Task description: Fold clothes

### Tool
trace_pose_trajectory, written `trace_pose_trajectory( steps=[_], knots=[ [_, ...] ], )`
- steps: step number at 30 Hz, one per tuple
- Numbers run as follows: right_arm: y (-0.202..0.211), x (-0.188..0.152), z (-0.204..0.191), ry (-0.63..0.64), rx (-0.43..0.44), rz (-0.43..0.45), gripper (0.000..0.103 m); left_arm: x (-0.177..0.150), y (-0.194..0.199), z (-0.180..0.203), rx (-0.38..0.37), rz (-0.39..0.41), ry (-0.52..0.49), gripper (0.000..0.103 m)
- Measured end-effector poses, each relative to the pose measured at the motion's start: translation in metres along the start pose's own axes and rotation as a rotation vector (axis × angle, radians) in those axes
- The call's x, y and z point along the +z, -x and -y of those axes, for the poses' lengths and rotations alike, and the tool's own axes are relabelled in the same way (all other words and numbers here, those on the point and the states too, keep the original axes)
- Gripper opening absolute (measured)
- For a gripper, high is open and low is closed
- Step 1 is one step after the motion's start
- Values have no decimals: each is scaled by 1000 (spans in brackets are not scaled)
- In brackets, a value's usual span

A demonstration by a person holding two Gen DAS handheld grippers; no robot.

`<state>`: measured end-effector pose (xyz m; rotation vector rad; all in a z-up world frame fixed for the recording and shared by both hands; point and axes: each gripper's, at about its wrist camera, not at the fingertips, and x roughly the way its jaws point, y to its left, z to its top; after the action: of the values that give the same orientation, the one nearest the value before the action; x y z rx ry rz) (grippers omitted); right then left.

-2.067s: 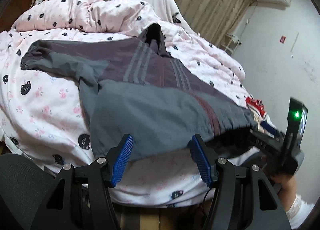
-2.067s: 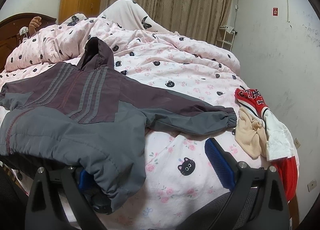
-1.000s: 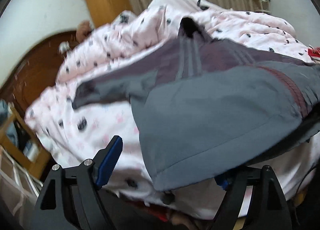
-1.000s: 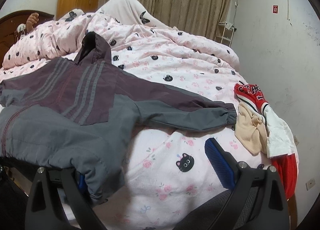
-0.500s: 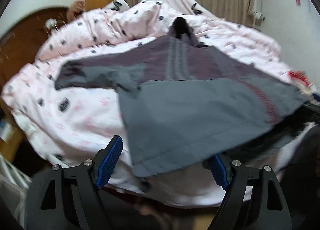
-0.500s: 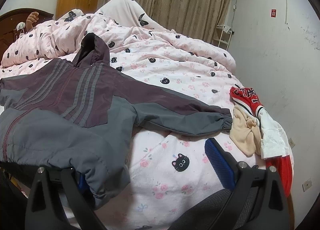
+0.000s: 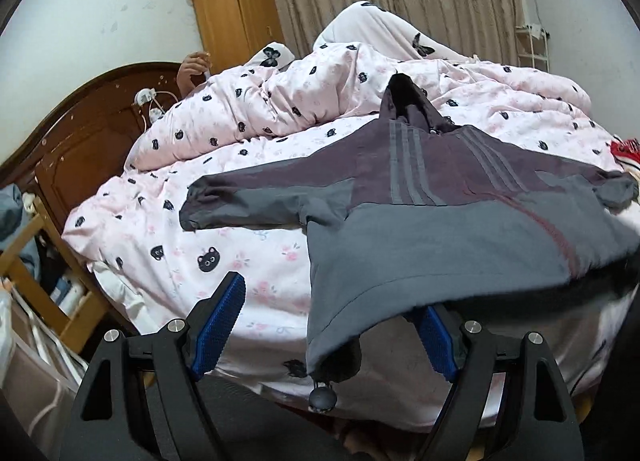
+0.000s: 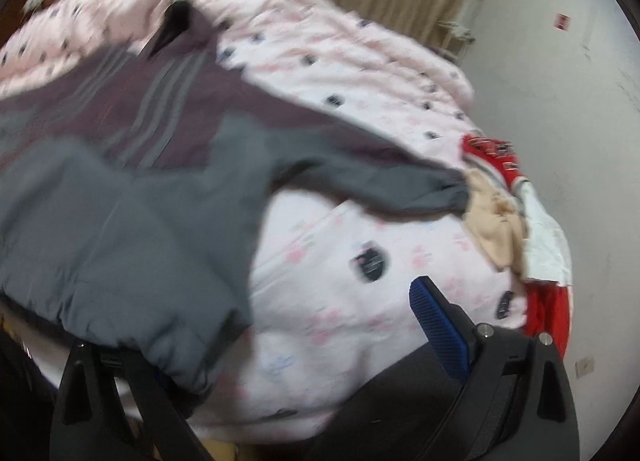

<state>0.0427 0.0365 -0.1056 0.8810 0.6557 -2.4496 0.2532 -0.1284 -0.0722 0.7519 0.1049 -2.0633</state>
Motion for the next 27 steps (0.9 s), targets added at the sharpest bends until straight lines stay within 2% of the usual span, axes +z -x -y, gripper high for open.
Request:
trace_pose_trajectory(
  steps=[4,7,9,11,13,17,19,24,27],
  knots=[
    [23,15,32,-65,-29,100,103,-3,-3,-1,29,-59,-50,82],
    [36,21,40,-49,-70,145,103,-5,-8,-14,-56,-122,21,82],
    [37,22,39,-32,-87,160,103,-8,-14,-25,-81,-163,73,82],
    [36,22,38,-22,-94,161,103,-12,-21,-31,-19,-186,65,82],
    [31,21,37,-23,-93,136,103,-15,-29,-35,29,-215,45,82],
    [21,22,39,-15,-91,88,103,-22,-34,-54,57,-261,77,82],
    [18,21,38,10,-90,62,103,-24,-34,-61,94,-275,72,82],
    [9,15,27,131,-79,-36,103,-29,-34,-75,86,-317,105,84],
    [1,3,9,282,-79,-110,103,-39,-47,-80,50,-427,141,84]
  ],
)
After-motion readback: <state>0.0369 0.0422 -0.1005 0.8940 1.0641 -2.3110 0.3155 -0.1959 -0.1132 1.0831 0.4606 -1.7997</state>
